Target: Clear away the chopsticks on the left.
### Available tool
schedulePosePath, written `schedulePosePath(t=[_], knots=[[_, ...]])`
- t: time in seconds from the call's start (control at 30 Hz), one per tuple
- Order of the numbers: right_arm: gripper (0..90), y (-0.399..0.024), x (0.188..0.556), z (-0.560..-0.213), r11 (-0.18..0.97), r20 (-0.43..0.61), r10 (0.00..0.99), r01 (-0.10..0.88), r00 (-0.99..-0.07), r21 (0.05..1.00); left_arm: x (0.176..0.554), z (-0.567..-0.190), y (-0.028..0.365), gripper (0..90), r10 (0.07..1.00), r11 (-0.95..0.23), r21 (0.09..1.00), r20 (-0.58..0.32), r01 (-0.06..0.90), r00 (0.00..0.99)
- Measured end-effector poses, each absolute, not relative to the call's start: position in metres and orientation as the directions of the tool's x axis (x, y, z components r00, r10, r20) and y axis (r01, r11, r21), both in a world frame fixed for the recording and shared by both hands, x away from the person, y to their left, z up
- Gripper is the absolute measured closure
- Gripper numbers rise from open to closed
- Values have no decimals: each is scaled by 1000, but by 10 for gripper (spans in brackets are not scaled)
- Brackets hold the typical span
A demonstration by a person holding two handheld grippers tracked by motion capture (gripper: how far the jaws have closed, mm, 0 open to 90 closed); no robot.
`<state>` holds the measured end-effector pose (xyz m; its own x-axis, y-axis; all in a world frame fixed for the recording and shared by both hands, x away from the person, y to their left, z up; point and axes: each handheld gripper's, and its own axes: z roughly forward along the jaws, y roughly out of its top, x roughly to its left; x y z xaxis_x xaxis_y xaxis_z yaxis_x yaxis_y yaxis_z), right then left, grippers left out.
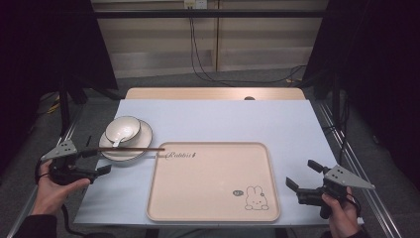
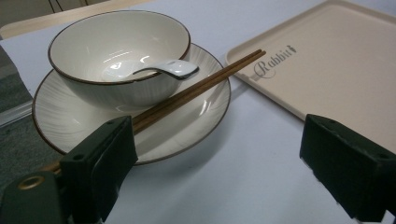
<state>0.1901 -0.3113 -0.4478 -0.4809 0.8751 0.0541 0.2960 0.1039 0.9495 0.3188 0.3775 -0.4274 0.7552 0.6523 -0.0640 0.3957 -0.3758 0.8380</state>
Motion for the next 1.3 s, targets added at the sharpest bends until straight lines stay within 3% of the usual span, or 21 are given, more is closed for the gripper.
schedulePosePath(t=[0.23, 0.4, 0.83, 1.3], knots=[[4, -311, 190, -448, 104, 54, 875, 296, -482, 950, 340, -433, 379, 223, 607, -428, 835, -18, 345, 795], [4, -311, 190, -448, 108, 46, 877, 289, -479, 951, 354, -434, 384, 370, 585, -473, 812, -1, 342, 811], [4, -310, 190, -448, 112, 45, 876, 293, -481, 950, 377, -444, 386, 574, 539, -561, 768, 55, 310, 841], [4, -310, 190, -448, 114, 44, 872, 290, -488, 950, 384, -447, 379, 645, 498, -607, 746, 87, 275, 863]])
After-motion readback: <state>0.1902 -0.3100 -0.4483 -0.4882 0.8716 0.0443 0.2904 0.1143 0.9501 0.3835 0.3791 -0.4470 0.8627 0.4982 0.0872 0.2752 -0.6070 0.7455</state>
